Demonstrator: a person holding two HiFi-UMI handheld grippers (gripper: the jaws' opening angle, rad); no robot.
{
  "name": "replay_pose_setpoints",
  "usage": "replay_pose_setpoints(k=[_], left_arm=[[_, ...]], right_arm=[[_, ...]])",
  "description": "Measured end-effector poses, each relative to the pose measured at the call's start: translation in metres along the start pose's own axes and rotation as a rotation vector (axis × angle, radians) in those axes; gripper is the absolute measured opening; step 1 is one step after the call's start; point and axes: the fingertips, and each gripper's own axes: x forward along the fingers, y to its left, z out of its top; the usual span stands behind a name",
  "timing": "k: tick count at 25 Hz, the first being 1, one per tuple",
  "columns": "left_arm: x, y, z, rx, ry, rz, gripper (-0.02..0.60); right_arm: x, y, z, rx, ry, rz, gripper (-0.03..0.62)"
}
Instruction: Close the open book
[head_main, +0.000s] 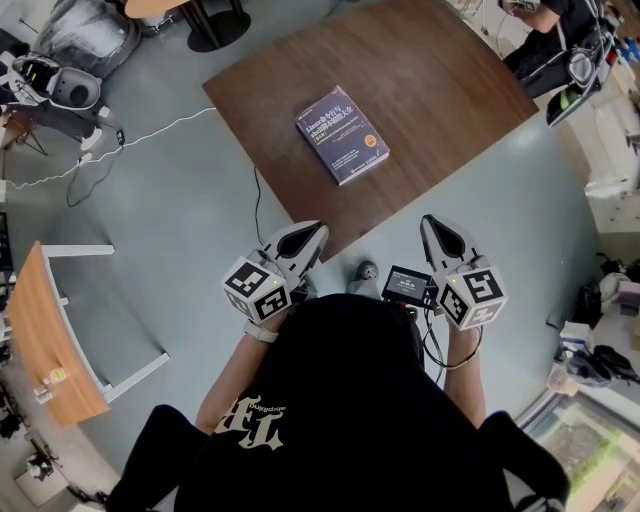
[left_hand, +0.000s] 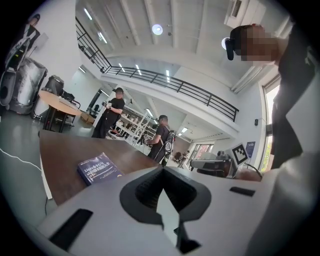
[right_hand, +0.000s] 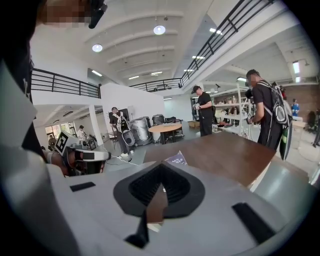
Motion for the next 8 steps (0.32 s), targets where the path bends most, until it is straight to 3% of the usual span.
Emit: replay_pose_setpoints(k=[8], left_arm=[[0.0001,0.0057,0.0001,-0.001,0.005,0.009,0.005]], right_arm=[[0.0085,-0.0026,0.0002,0.001,0.004,0.005,-0.012]])
